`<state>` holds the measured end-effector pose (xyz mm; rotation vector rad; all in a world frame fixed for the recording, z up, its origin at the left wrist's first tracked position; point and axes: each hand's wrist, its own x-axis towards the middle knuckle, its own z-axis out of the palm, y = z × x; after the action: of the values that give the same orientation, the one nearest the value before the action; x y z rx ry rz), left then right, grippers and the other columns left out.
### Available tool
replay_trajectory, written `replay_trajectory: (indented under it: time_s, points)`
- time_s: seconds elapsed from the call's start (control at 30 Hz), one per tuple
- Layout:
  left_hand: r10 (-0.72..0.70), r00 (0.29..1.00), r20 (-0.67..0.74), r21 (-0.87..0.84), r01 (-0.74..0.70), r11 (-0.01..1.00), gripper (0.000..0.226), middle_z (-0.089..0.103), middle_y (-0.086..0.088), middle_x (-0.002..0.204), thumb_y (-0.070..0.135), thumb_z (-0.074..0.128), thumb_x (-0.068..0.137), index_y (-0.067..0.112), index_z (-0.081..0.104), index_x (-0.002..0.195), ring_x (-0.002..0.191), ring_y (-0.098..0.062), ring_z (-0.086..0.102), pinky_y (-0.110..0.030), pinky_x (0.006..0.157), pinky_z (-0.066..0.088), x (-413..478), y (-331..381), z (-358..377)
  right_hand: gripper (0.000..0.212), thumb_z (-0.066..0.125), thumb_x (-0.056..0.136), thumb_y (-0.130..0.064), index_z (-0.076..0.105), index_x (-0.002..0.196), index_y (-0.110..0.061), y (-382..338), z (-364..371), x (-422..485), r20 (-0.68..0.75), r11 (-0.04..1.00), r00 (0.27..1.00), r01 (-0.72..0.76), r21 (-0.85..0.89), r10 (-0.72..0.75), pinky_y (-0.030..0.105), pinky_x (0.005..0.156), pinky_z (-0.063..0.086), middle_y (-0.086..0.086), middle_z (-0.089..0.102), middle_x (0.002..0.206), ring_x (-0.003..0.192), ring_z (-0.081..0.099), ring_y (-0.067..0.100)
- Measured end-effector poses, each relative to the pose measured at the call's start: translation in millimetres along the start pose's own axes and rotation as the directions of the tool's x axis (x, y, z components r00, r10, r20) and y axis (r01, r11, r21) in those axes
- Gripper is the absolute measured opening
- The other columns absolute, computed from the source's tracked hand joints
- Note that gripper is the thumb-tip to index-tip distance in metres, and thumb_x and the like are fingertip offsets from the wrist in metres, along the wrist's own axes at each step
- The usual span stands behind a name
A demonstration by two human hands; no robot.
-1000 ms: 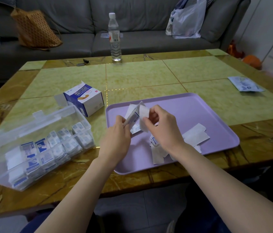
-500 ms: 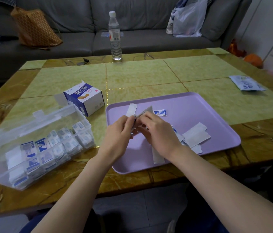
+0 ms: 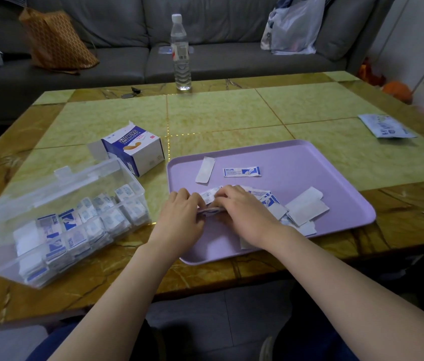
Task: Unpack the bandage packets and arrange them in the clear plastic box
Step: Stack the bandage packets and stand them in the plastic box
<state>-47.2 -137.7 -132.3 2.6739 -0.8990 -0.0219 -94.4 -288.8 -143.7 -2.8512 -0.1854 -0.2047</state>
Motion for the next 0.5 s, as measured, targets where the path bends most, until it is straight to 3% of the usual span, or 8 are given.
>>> replay_trajectory:
  time_s: [0.13,0.3,0.43,0.5]
  points:
    - [0.013,0.997,0.074,0.118,-0.022,0.993,0.025,0.045,-0.008,0.112,0.021,0.045,0.090,0.011,0.043,0.113,0.105,-0.027,0.041,-0.032,0.088,0.032,-2.8,5.6,3.1,0.029,0.048,0.089,-0.005,0.061,0.113,-0.014,-4.5,0.0,0.9,-0.019,0.992,0.998,-0.051,0.118,0.053,0.036,0.094,0.037,0.006,0.055,0.114,0.108,0.046,0.024]
    - [-0.035,0.995,-0.094,-0.047,0.031,0.998,0.002,0.054,-0.006,0.094,0.016,0.045,0.092,0.015,0.044,0.094,0.091,-0.029,0.051,-0.038,0.072,0.040,-0.5,3.1,-3.4,0.018,0.053,0.088,-0.005,0.064,0.098,-0.014,0.4,-6.0,2.0,-0.117,0.949,0.971,-0.175,0.261,0.211,0.038,0.084,0.040,0.008,0.065,0.100,0.098,0.051,0.027]
    - [-0.025,0.995,-0.101,-0.052,0.020,0.998,0.039,0.053,-0.005,0.113,0.019,0.051,0.088,0.018,0.037,0.125,0.106,-0.028,0.050,-0.039,0.086,0.042,-3.7,3.0,-1.1,0.023,0.049,0.090,-0.003,0.062,0.106,-0.013,1.3,-3.5,1.1,-0.092,0.983,0.984,-0.141,0.120,0.153,0.040,0.086,0.040,0.009,0.060,0.102,0.102,0.048,0.028]
    - [0.024,0.993,-0.118,0.015,-0.022,1.000,0.045,0.048,-0.004,0.118,0.025,0.050,0.091,0.018,0.032,0.132,0.112,-0.026,0.047,-0.037,0.090,0.039,-3.9,5.9,1.2,0.030,0.044,0.091,-0.002,0.057,0.116,-0.013,0.4,-1.9,0.4,-0.037,0.995,0.995,-0.095,0.020,0.095,0.039,0.091,0.037,0.009,0.055,0.110,0.108,0.045,0.028]
